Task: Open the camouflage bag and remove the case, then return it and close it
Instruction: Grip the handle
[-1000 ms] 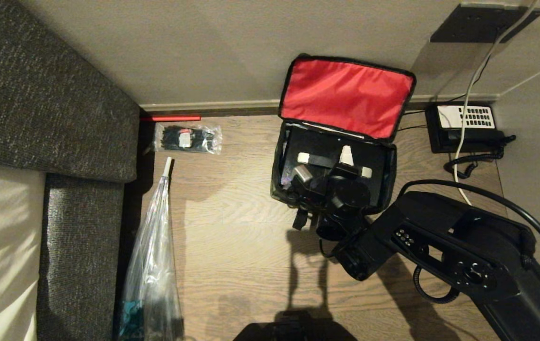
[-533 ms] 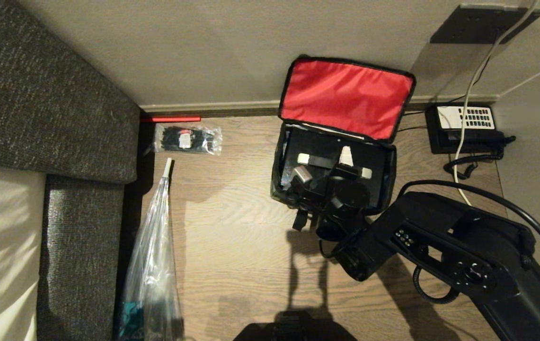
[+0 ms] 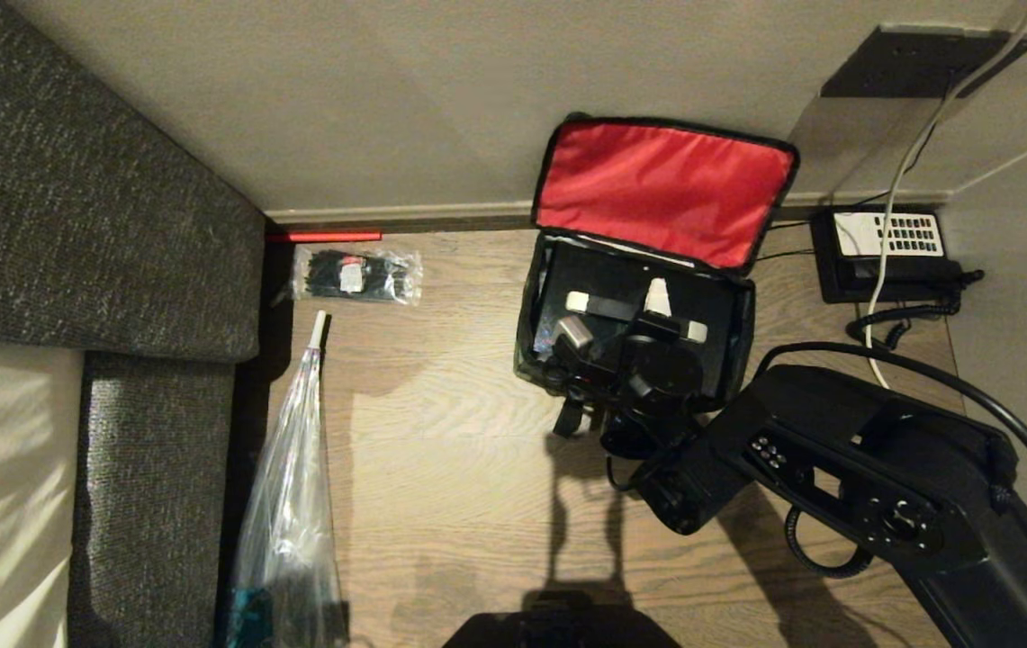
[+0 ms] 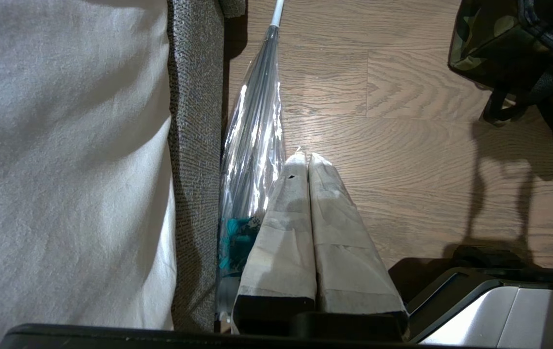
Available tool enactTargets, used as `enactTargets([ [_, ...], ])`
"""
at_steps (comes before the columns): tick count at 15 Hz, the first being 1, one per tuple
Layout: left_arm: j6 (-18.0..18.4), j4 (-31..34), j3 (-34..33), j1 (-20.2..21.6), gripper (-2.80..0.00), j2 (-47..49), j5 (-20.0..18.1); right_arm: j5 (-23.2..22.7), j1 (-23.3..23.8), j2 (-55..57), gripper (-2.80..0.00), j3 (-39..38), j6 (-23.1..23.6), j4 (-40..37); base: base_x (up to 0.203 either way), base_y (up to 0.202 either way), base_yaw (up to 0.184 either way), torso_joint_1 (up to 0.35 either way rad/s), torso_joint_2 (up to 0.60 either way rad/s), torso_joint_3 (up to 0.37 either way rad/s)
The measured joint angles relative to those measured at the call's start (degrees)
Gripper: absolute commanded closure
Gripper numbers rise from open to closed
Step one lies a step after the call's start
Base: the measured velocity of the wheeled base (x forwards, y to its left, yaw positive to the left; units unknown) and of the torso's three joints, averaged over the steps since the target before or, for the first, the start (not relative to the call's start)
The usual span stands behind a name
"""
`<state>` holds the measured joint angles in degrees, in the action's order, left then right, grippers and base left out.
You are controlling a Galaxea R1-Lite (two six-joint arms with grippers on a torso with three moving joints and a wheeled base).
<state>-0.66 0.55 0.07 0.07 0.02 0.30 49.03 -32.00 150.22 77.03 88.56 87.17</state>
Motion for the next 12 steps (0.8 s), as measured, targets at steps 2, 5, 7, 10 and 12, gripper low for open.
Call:
enactTargets([
  [2,0.0,0.02,0.0,0.0,0.0,0.0,0.0,0.03,-0.05,0.0,-2.8,0.0,0.0,0.01,0.0,0.0,0.0,0.0,0.0,0.0],
  [5,-0.02,0.03,0.04,0.0,0.0,0.0,0.0,0.02,-0.05,0.23,-2.8,0.55,0.75,0.0,0.0,0.0,0.0,0.0,0.0,0.0],
  [7,0.0,0.02,0.04,0.0,0.0,0.0,0.0,0.06,-0.05,0.33,-2.8,0.83,0.77,0.0,0.0,0.0,0.0,0.0,0.0,0.0],
  [10,-0.02,0.05,0.04,0.0,0.0,0.0,0.0,0.05,-0.02,0.36,-2.8,0.98,0.79,0.0,0.0,0.0,0.0,0.0,0.0,0.0],
  [12,0.0,0.03,0.02,0.0,0.0,0.0,0.05,0.17,-0.03,0.4,-2.8,0.91,0.82,-0.11,0.044,0.0,-0.001,-0.001,0.0,0.001],
])
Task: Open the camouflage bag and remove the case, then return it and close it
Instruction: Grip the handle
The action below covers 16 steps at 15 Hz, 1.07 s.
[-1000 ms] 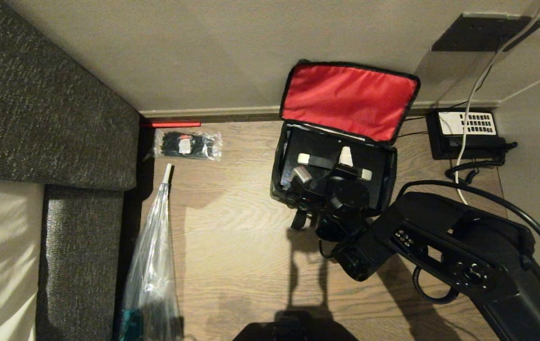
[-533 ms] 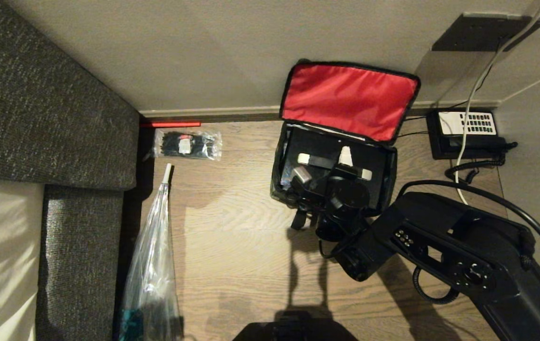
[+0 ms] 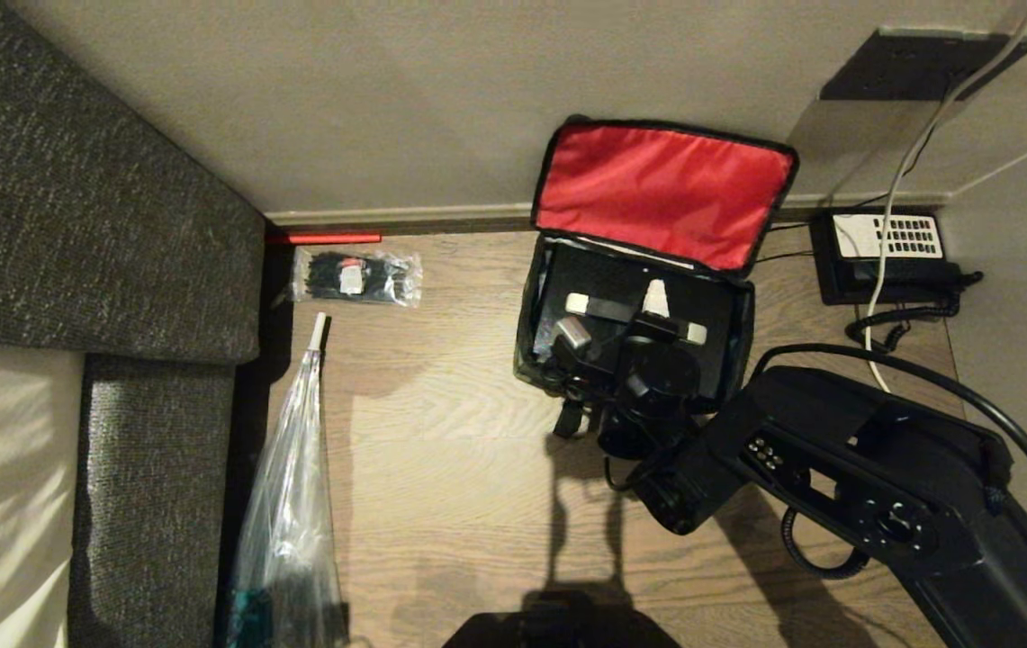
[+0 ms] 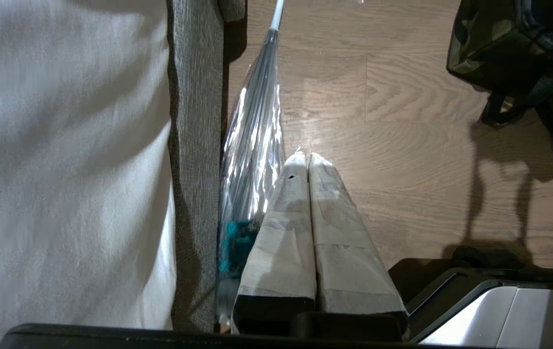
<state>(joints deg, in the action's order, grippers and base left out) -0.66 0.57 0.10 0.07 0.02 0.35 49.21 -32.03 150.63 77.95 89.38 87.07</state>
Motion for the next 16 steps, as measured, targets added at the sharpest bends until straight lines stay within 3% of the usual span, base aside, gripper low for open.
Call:
enactTargets([
  [16,-0.02,0.0,0.0,0.0,0.0,0.0,-0.02,-0.26,-0.43,-2.01,-2.8,-8.59,0.66,0.33,0.01,0.0,0.0,0.001,0.0,0.0],
])
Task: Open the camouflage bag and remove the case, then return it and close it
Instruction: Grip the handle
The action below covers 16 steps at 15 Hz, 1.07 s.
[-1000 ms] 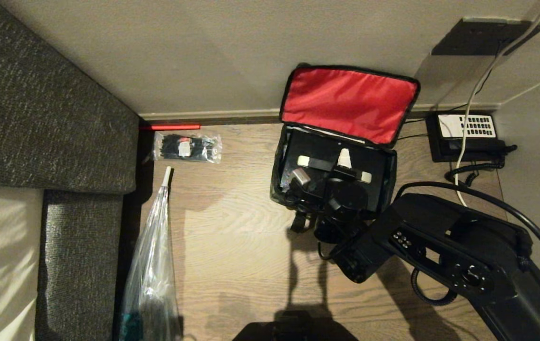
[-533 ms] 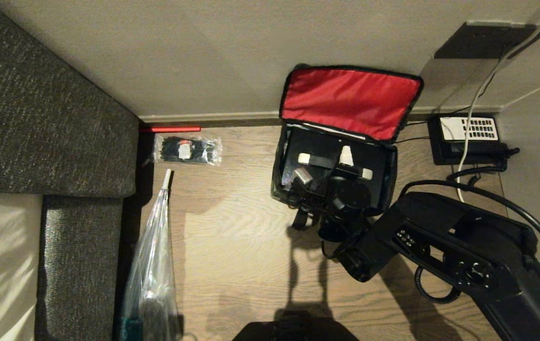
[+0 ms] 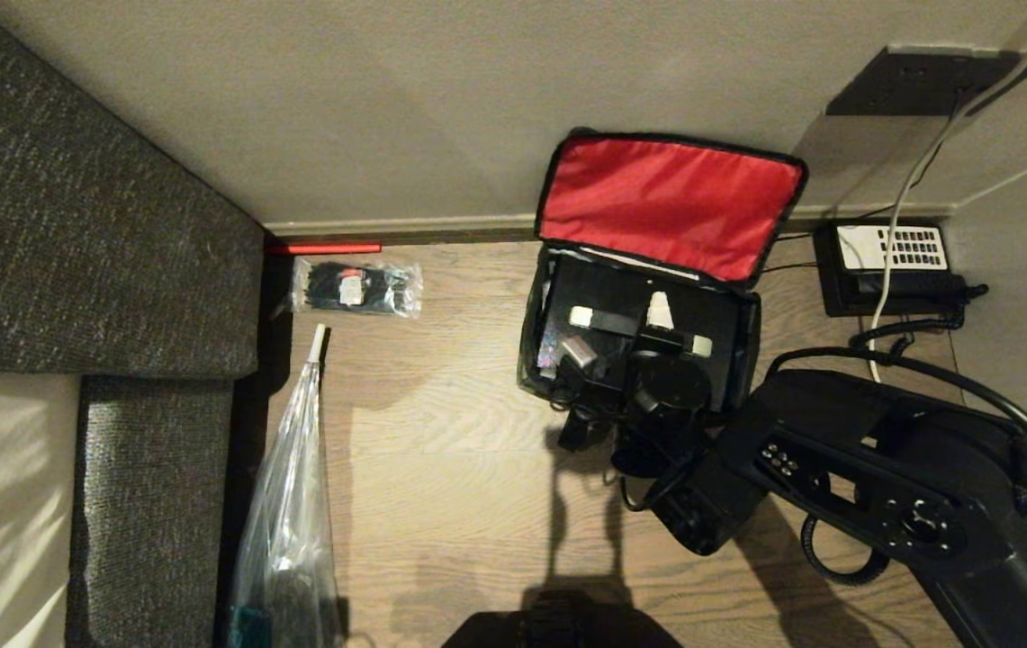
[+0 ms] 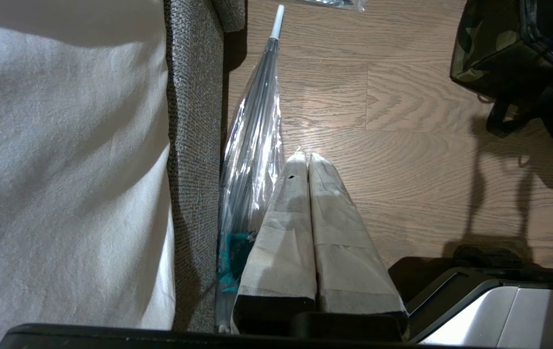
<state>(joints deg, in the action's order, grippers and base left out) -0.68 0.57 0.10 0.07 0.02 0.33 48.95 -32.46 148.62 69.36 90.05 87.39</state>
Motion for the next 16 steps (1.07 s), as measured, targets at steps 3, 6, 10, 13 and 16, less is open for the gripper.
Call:
enactTargets([
  [3,0.02,-0.02,0.0,0.0,0.0,0.0,0.0,0.11,-0.04,-0.13,-2.8,-0.46,-0.35,-0.21,0.0,0.0,0.0,0.0,0.0,0.0],
  [6,0.02,0.0,0.0,0.0,0.0,0.0,0.0,0.17,-0.02,0.0,-2.8,-0.51,-0.64,-0.21,0.0,0.0,0.0,0.0,0.0,0.0],
  [10,0.02,-0.02,0.0,0.0,0.0,0.0,0.0,0.2,-0.06,0.06,-2.8,-0.46,-0.91,-0.22,0.0,0.0,0.0,0.0,0.0,0.0],
  [13,0.16,-0.02,-0.02,0.0,0.0,0.0,-0.04,0.23,-0.09,0.15,-2.8,-0.53,-1.07,-0.21,0.0,0.0,0.0,0.0,0.0,0.0],
  [16,0.52,0.13,-0.02,0.0,0.0,0.0,-0.09,0.24,-0.13,0.24,-2.8,-0.59,-1.02,-0.21,0.0,0.0,0.0,0.0,0.0,0.0],
])
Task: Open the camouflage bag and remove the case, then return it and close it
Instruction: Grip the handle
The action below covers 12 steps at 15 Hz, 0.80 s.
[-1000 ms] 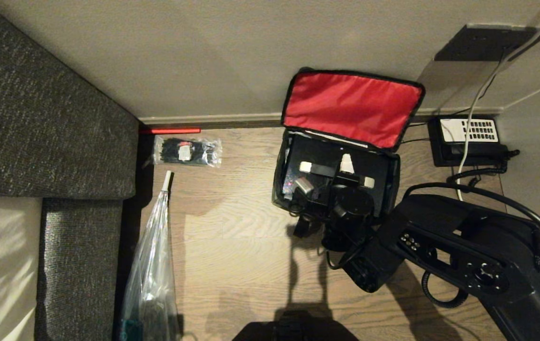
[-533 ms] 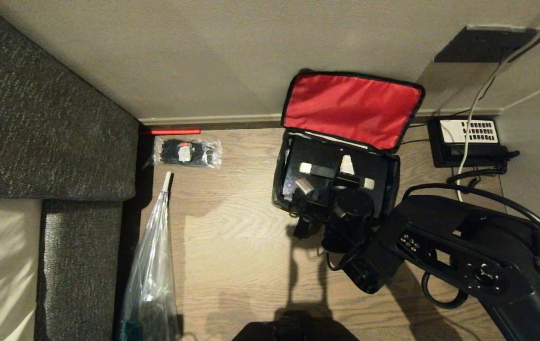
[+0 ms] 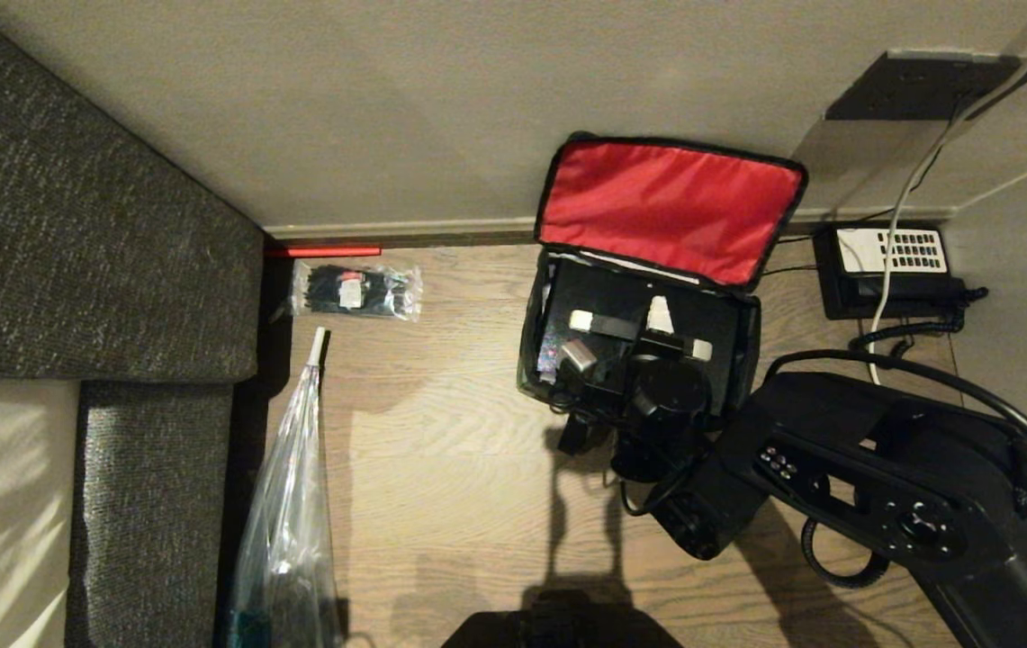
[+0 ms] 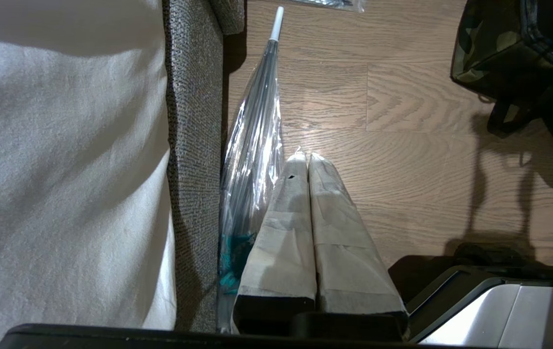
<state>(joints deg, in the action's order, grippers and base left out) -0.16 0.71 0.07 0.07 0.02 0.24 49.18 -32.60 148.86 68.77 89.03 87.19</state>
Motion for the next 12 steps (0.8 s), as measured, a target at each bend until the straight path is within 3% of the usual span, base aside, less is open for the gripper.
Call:
enactTargets([
  [12,-0.3,0.0,0.09,0.0,0.0,0.0,0.09,-0.02,0.0,0.41,-2.8,0.39,0.02,0.0,0.0,0.0,0.0,0.0,0.0,0.0],
])
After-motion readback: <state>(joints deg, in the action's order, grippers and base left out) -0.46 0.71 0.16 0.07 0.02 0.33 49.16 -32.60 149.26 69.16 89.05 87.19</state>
